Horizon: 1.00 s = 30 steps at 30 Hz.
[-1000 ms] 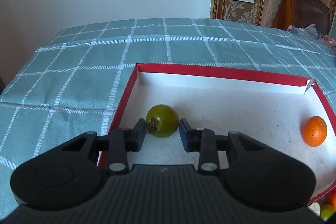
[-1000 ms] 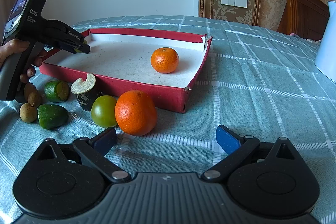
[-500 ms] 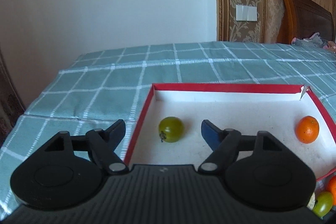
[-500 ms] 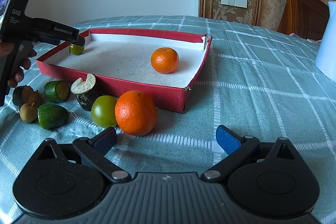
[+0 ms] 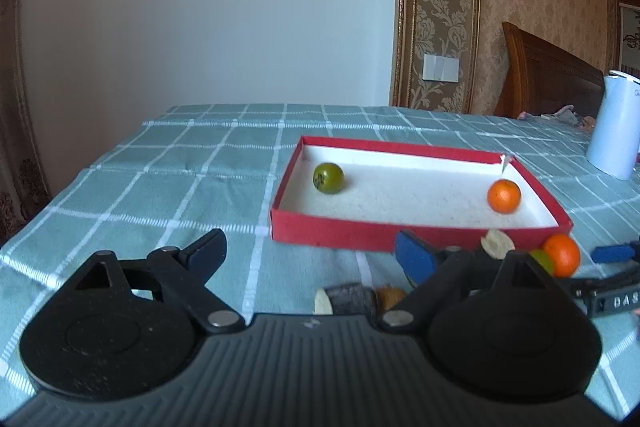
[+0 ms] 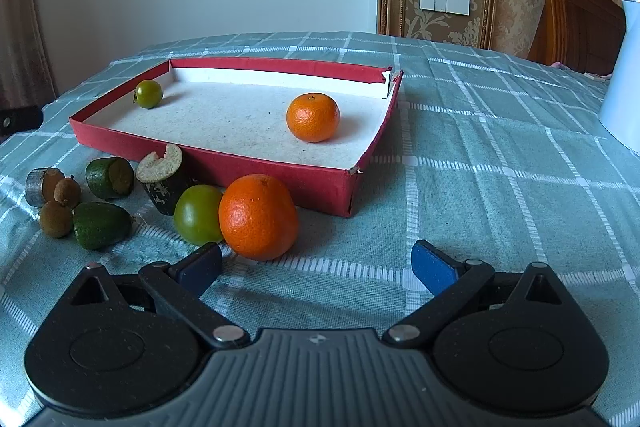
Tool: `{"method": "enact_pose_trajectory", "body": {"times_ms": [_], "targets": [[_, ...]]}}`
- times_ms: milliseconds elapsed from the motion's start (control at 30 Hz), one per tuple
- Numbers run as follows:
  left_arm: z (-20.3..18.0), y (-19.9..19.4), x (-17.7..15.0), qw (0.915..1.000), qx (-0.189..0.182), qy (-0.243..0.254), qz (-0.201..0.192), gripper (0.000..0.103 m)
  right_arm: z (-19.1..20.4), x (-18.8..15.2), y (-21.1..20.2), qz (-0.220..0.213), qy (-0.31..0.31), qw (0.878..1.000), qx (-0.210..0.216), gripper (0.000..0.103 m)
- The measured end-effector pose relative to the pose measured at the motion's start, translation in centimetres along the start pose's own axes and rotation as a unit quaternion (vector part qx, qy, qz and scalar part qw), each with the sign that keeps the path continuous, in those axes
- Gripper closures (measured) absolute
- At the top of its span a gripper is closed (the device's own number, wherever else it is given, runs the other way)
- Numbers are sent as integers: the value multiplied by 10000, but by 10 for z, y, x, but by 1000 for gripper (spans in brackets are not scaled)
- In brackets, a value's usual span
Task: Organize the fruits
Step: 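Open the left gripper and withdraw it from the tray, then grasp the large orange beside the tray with the right gripper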
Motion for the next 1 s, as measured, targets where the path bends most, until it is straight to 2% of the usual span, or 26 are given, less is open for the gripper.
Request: {"method": "enact_pose_trajectory", "body": {"times_ms": [167,267,300,433,600,733,800,833,867,1000], "targets": [[-2,-3,-32,9991,-175,83,369,12,7,0,-1,-23,-241,9997,-38,2],[-1,3,-47,9981,-144,139,576,12,17,0,-5,-86,-498,9987,-53,9],[-1,5,-49,9977,-145,134,649,12,20,0,-6,-114,-583,9982,-60,13],[2,8,-50,9970,-169,60,751,7,28,1,-9,-194,-850,9960,-170,16],[-2,18,-51,9946,-219,255,986,0,33,4,-11,-321,-1024,9941,-172,37],[-4,20,-51,9941,-226,371,995,0,35,5,-8,-275,-1151,9928,-187,46],[-4,20,-51,9941,-234,366,991,0,36,5,-8,-277,-1240,9916,-251,59],[-3,20,-52,9941,-234,367,991,0,36,5,-7,-284,-1221,9919,-226,61],[-3,20,-51,9941,-239,366,992,0,36,5,-5,-233,-1199,9924,-177,70],[-3,19,-52,9941,-268,382,977,0,33,5,-6,-245,-1100,9935,-127,70]]}}
Point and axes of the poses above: each gripper's, at about its wrist camera, not at the fingertips, and y roughly the way its jaws point, z to its left, x to its top, the point moved 8 cm from there along y, roughly the way its jaws point, and after that the axes turned 8 degrees about x, right-handed, at the moved point
